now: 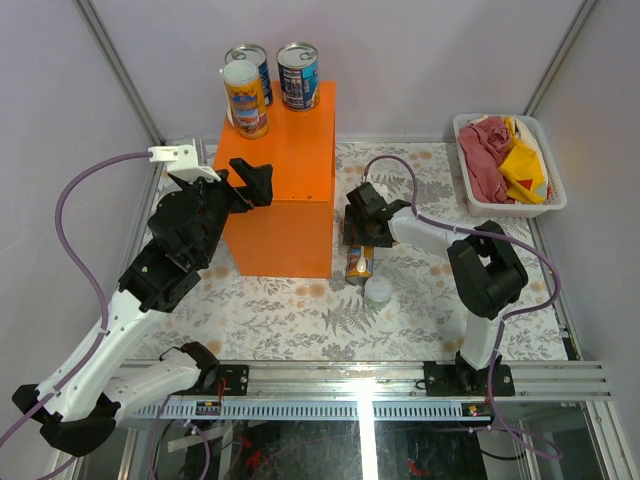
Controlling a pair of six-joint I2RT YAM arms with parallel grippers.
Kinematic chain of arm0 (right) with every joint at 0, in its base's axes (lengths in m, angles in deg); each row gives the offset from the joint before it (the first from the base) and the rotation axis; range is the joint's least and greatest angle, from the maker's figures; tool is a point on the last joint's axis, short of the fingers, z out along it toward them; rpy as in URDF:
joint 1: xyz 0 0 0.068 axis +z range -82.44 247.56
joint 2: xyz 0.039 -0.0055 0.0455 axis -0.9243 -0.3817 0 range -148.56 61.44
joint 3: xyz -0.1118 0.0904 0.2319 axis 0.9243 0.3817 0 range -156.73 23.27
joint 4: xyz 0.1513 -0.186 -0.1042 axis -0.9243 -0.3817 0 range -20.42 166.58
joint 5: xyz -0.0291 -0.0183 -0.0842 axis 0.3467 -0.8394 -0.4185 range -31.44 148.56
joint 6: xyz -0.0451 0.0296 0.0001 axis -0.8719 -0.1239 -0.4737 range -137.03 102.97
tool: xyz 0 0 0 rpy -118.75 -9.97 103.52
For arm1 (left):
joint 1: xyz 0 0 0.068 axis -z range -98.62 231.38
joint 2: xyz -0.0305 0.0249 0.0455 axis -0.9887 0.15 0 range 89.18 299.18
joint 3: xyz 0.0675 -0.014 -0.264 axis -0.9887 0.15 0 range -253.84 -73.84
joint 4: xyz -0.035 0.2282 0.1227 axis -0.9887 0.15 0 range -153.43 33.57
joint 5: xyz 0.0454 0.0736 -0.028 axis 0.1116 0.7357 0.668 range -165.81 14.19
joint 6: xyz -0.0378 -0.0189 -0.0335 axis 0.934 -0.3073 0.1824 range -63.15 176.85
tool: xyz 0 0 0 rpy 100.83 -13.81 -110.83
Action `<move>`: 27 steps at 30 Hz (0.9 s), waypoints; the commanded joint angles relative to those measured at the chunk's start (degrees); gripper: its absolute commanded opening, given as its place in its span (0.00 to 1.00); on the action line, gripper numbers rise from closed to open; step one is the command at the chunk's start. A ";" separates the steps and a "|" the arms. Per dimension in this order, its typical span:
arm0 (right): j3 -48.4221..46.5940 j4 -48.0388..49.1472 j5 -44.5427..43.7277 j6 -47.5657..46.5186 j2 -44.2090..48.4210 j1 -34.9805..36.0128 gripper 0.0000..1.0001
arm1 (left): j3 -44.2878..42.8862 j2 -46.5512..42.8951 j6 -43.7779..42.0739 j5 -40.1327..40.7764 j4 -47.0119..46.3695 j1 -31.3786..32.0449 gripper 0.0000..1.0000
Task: Place and organize the canned foods onto the counter
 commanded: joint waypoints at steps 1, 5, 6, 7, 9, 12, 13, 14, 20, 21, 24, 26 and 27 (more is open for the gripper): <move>-1.66 0.13 1.01 -1.36 -0.82 -0.49 0.81 | 0.33 -0.57 -0.36 0.24 -1.34 -0.23 1.00; -0.62 0.77 0.76 -1.40 -0.66 -0.48 0.78 | 0.55 -0.61 0.09 0.11 -1.34 -0.25 1.00; -0.47 0.95 0.80 -1.54 -0.59 -0.46 0.75 | 0.61 -0.62 0.14 0.07 -1.34 -0.22 1.00; -0.28 1.32 0.88 -1.65 -0.47 -0.47 0.70 | 0.59 -0.57 0.26 -0.06 -1.33 -0.28 1.00; 0.11 1.98 0.07 -1.96 0.31 -0.45 0.43 | 0.57 -0.59 0.35 -0.14 -1.32 -0.23 1.00; 0.32 2.08 -1.36 -2.94 2.19 -0.48 0.14 | 0.45 -0.79 0.37 -0.11 -1.26 -0.24 1.00; 0.32 2.24 -1.59 -3.61 2.95 -0.49 0.10 | 0.47 -0.88 0.30 -0.07 -1.26 -0.23 1.00; 0.62 2.56 -1.72 -3.93 3.89 -0.47 0.07 | 0.44 -0.97 0.28 -0.05 -1.26 -0.23 1.00; 3.27 5.53 -1.76 -5.70 10.37 -0.42 0.00 | 0.03 -1.21 0.11 0.06 -1.34 -0.24 1.00; 3.76 6.15 -1.75 -6.07 12.56 -0.46 0.00 | -0.07 -1.24 0.08 0.06 -1.41 -0.28 1.00; 4.66 7.59 -1.57 -7.34 16.81 -0.46 0.00 | -0.11 -1.40 0.10 -0.03 -1.60 -0.24 1.00; 4.97 8.14 -1.82 -8.00 18.97 -0.46 0.00 | -0.15 -1.35 0.10 -0.10 -1.61 -0.18 1.00; 5.11 8.33 -1.98 -8.36 19.91 -0.43 0.00 | -0.16 -1.42 0.10 -0.15 -1.61 -0.23 1.00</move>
